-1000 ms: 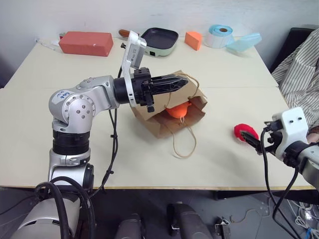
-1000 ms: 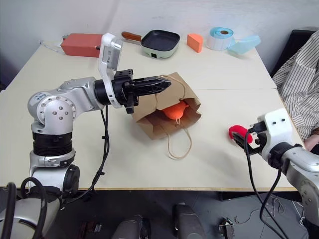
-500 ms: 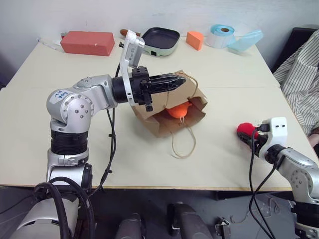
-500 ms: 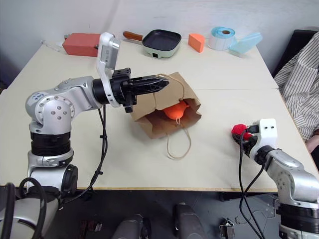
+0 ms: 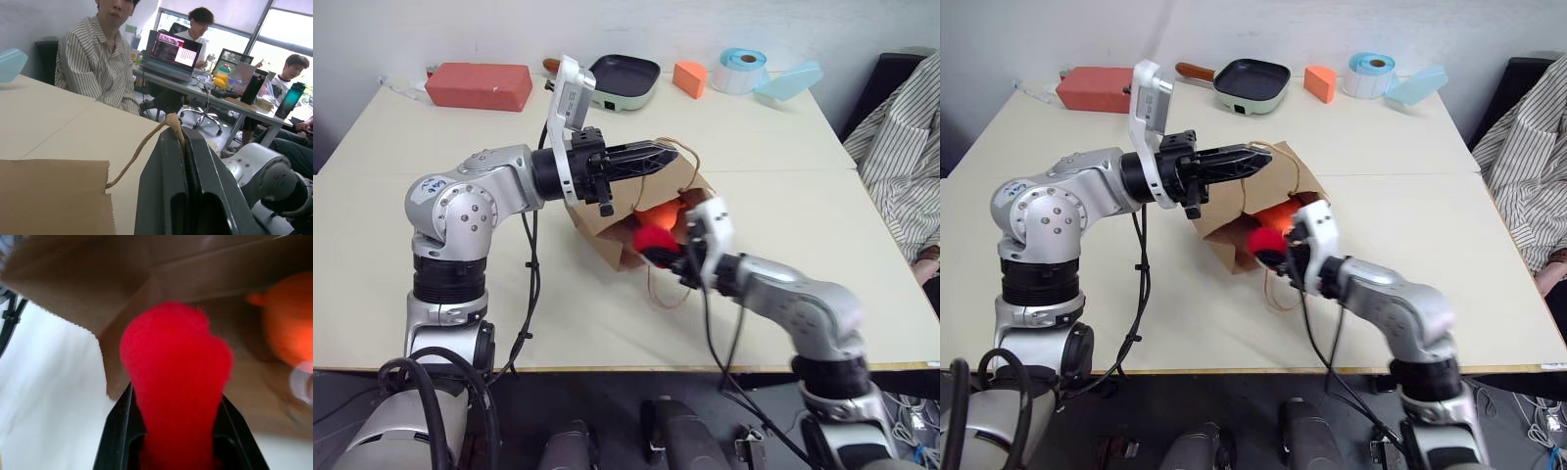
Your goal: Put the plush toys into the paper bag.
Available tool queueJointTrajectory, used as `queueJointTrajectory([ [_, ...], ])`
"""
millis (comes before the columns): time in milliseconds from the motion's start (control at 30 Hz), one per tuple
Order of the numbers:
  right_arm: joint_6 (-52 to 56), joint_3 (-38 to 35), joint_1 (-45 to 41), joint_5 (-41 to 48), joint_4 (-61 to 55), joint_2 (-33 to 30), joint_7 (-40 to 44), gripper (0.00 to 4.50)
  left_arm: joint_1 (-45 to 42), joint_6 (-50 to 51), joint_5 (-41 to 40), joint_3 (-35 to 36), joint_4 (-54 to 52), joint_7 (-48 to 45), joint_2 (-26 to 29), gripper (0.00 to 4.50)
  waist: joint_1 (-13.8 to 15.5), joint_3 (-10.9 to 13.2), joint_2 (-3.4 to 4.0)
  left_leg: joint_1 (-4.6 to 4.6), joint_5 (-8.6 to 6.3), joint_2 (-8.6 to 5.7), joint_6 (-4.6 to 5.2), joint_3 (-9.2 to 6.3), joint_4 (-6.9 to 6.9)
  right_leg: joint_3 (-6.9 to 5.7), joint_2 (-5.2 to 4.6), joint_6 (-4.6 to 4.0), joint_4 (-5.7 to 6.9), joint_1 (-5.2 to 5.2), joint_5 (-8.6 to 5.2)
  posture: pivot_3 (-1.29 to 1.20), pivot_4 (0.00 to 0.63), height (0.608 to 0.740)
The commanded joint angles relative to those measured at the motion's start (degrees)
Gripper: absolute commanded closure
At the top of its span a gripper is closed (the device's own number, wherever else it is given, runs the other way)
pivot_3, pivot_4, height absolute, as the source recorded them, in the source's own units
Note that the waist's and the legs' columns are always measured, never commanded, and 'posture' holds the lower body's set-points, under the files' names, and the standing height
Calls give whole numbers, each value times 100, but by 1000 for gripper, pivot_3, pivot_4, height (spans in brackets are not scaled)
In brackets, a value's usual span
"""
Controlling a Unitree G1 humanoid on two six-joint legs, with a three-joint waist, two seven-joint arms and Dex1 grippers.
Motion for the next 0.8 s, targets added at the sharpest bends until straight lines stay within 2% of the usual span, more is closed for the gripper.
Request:
queueJointTrajectory([
  [33,-632,57,-709,-439,926,419,93,4006,-51,-78,-69,-42,-303,-53,-40,4500,-16,0,0,-1,0,0,0,0,2,-2,0,0,0,0,0,0,150,740],
  [167,-1278,244,-1297,-1105,1962,667,192,4007,6,-113,-20,-75,-296,-65,-40,4500,-30,0,0,-2,0,1,1,-1,2,-3,-1,0,4,-4,0,0,150,740],
  [333,-1154,127,-1324,-1034,1892,690,614,2293,3,-148,10,-59,-224,-59,-26,4500,-33,0,0,-6,0,1,2,-2,2,-4,-4,0,24,-4,0,0,150,740],
  [533,-125,-141,-611,-412,-93,-53,1067,217,23,-193,38,-57,-171,-91,12,4500,0,0,0,-16,-1,1,2,-8,3,-9,-6,0,26,-9,0,0,150,740],
  [667,554,-924,243,296,-1600,-1021,1276,217,30,-244,71,-93,-112,-132,21,4500,21,0,0,-21,-2,0,4,-14,3,-14,-7,0,23,-9,0,0,150,740],
  [800,879,-1666,1227,680,-2494,-1848,1318,217,38,-256,81,-121,-97,-164,11,4500,44,0,-1,-20,-2,-2,3,-14,-2,-16,-7,0,-8,-5,0,0,150,740],
])
